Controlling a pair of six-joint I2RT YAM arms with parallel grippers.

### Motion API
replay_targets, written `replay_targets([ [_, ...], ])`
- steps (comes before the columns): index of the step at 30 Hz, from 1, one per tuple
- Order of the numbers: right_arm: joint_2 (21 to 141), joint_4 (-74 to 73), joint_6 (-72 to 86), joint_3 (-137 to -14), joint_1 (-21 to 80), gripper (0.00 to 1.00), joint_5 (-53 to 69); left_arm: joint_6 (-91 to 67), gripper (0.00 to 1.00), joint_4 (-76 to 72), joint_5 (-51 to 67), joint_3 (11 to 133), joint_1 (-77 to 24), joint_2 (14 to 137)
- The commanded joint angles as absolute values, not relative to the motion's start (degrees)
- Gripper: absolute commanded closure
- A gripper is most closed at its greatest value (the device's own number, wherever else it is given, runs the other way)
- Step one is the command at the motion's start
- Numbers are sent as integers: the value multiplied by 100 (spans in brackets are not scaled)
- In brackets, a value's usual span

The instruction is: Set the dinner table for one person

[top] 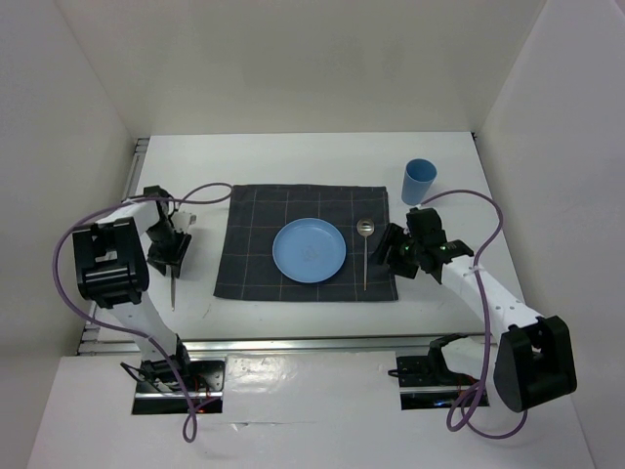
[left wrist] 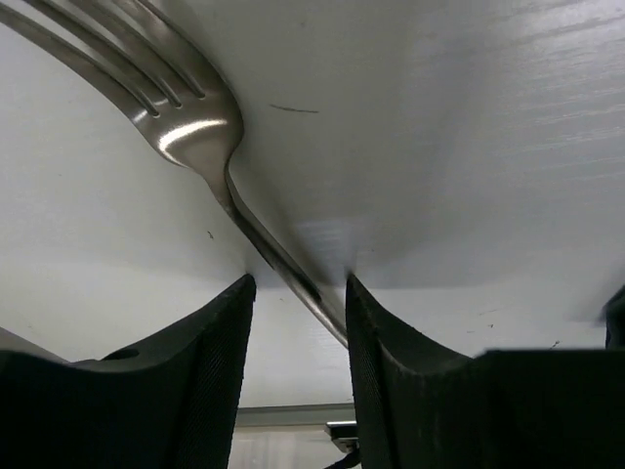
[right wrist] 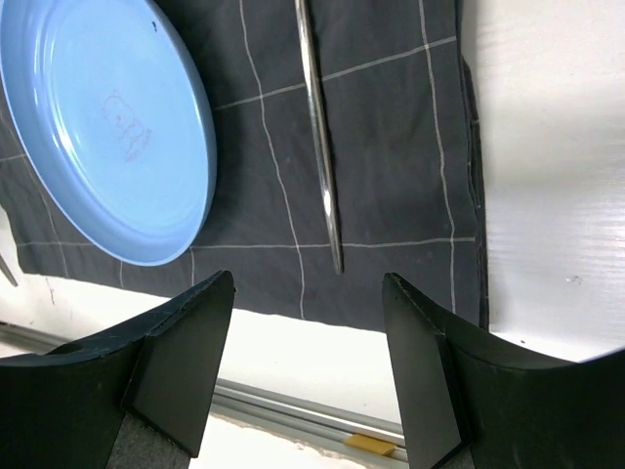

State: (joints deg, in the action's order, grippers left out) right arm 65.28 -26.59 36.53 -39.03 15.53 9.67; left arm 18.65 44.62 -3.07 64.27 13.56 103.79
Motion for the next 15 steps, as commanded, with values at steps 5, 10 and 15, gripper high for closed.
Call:
replay_targets([
  [5,6442,-2646,3577,-4121,1600,30,651,1556,81,4034,-343,6740,1362,11241],
  [10,6442,-2760,3577,-4236,1600,30,580,1495,100,4376,367,6741,1362,11303],
  [15,6557,-2874,3577,-4403,1600,30,580,819,100,4710,1290,7584,1362,10838],
])
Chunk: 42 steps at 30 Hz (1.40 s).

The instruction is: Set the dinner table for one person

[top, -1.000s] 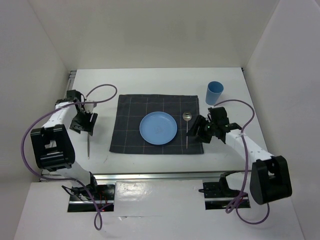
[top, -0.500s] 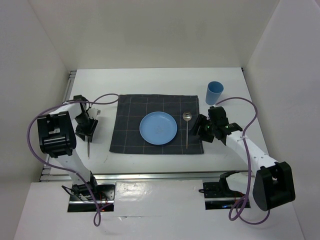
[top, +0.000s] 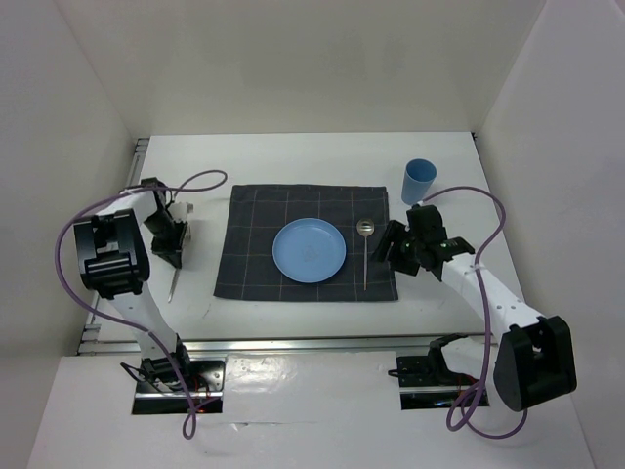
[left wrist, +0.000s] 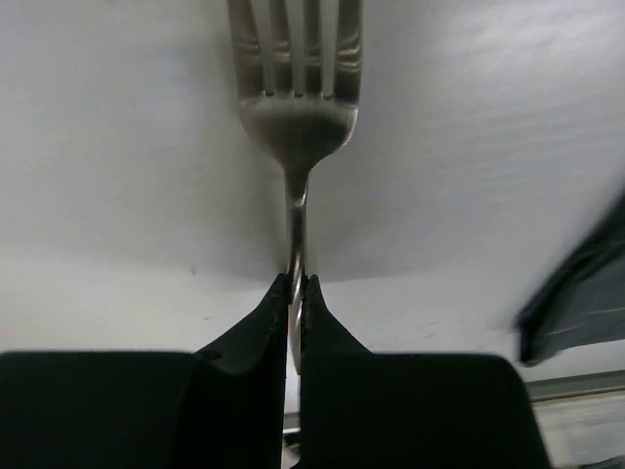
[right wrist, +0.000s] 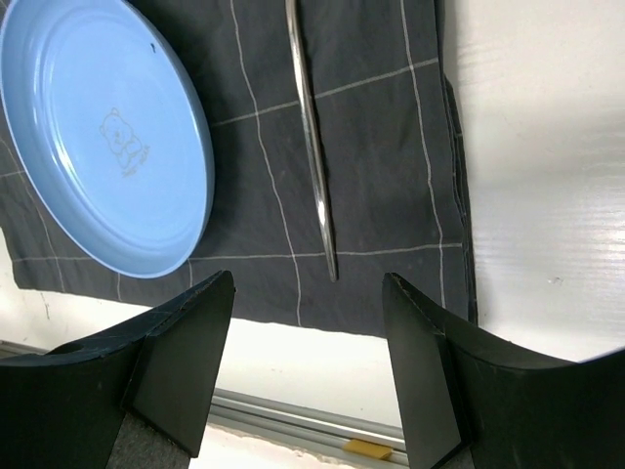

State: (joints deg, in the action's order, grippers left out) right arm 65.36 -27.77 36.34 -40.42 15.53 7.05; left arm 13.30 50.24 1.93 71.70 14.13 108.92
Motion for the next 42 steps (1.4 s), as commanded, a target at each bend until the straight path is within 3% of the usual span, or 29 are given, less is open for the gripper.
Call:
replay_targets([
  [1,6557,-2935,3577,-4403,1600,30,580,452,100,4711,1292,7681,1362,10706],
  [6,6557,-2988,3629,-4631,1600,30,475,-448,100,4500,1354,8085,1214,9977],
  [11,6557,-3102,3735,-4746,1600,30,422,-913,100,4561,950,8218,310,9703],
  [18,6557,-3383,3788,-4869,1600,30,360,-1634,100,5509,1072,9237,-614,10590],
  [23,6337,-3498,3902,-4799,1652,30,246,-1749,100,5257,450,8974,-1352,11039],
  [29,6267,-3621,3902,-4799,1652,30,246,-1802,100,4773,-8,8684,-1538,11232],
  [42,6267,-3621,3902,-4746,1652,30,193,-2109,100,4886,132,8745,-1705,11953],
])
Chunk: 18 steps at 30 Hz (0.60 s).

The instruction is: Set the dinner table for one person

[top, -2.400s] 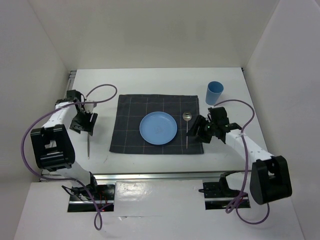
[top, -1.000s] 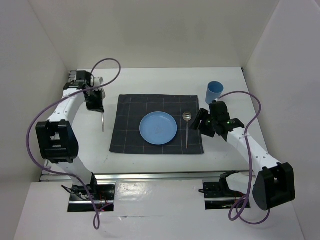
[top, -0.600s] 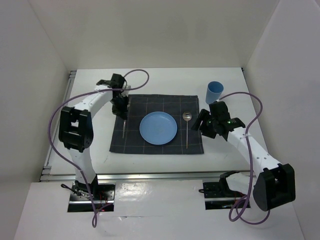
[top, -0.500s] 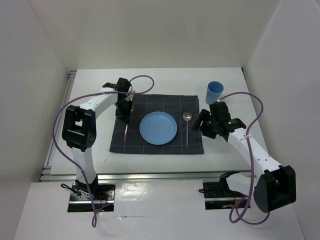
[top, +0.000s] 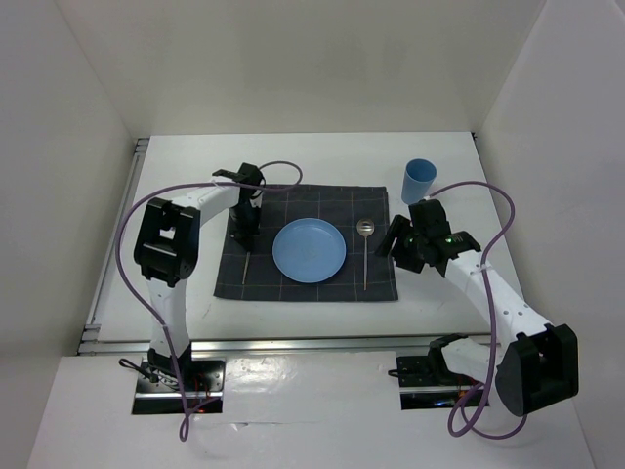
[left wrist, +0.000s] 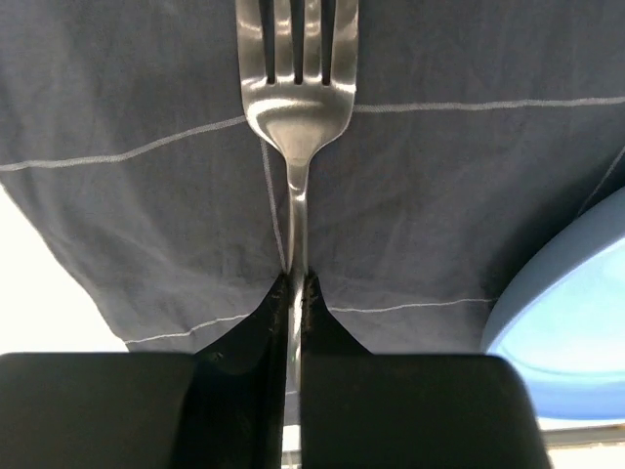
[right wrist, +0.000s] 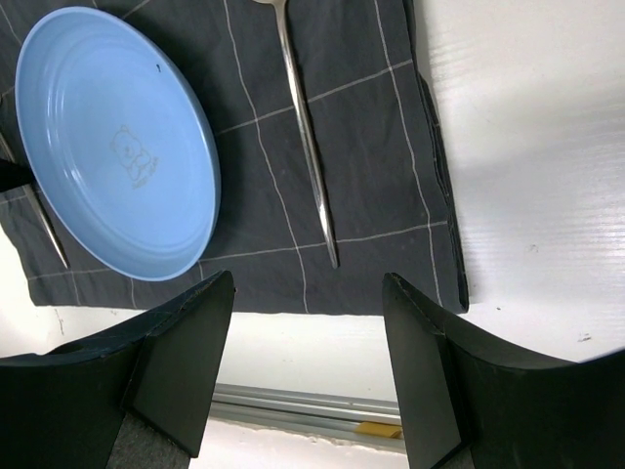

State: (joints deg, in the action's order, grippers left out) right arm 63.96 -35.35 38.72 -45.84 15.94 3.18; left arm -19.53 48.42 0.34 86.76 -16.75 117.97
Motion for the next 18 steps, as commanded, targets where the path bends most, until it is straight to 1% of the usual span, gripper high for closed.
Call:
replay_targets([
  [1,6267,-3621,3902,-4746,1652,30,141,-2162,100,4887,132,8745,-1705,11953],
  [8,6152,-3674,3955,-4693,1652,30,88,-2162,99,4834,202,8684,-1705,12015],
  [10,6152,-3674,3955,-4693,1652,30,140,-2101,94,4834,255,8771,-1705,12015],
  [11,6152,-3674,3955,-4693,1652,30,141,-2101,90,4904,255,8771,-1705,12015],
  [12,6152,-3743,3903,-4693,1652,30,141,-2048,82,4904,307,8824,-1705,12015],
  [13,6152,-3796,3902,-4772,1652,29,54,-1978,80,4957,308,8824,-1705,12015],
  [14,6205,-3866,3902,-4772,1652,29,-95,-1978,73,4957,377,8824,-1705,12015],
  [15,6205,-3980,3955,-4859,1652,27,-175,-1917,63,4957,439,8824,-1705,12015],
  [16,6205,-3981,3955,-4913,1652,27,-237,-1916,56,4957,439,8876,-1653,12015],
  [18,6205,-4122,3955,-5088,1652,26,-404,-1864,45,5019,500,8877,-1652,12015],
])
